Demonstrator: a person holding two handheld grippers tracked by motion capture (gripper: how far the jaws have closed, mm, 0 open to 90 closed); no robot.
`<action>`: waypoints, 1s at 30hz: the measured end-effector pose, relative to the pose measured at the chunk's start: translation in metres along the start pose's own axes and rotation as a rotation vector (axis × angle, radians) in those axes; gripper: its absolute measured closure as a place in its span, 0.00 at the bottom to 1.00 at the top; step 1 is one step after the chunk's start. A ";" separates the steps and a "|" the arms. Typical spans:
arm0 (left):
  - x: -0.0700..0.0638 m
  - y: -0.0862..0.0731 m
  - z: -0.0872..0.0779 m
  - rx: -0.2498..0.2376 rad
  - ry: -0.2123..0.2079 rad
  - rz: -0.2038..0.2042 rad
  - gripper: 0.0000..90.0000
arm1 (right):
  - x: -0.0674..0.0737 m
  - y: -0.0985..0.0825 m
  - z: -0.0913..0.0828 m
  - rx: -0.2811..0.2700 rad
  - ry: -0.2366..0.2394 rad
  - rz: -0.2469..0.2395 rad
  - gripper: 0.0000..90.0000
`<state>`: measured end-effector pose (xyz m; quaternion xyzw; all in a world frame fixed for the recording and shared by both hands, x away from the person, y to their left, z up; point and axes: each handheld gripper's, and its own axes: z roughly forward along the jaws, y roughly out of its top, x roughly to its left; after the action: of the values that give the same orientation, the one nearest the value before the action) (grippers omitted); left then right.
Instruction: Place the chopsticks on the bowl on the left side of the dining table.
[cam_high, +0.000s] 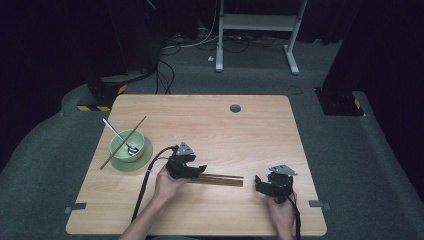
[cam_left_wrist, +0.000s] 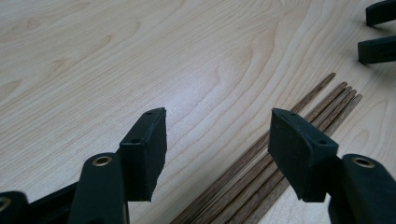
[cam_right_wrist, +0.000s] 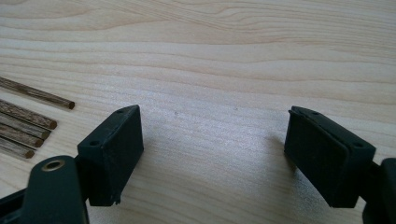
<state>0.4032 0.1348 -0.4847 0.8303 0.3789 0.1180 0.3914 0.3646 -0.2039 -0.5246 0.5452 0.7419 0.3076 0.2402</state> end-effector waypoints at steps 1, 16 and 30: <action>0.000 0.000 0.001 0.003 -0.003 -0.005 0.42 | 0.000 0.000 0.000 0.000 0.000 0.000 0.21; -0.007 0.000 0.015 0.026 -0.005 0.012 0.41 | 0.000 0.000 0.000 0.000 0.000 0.000 0.21; -0.011 -0.001 0.027 0.068 0.007 0.032 0.42 | 0.000 0.000 0.000 0.000 0.000 0.000 0.21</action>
<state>0.4083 0.1115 -0.5026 0.8487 0.3708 0.1143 0.3595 0.3646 -0.2039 -0.5246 0.5453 0.7419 0.3075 0.2402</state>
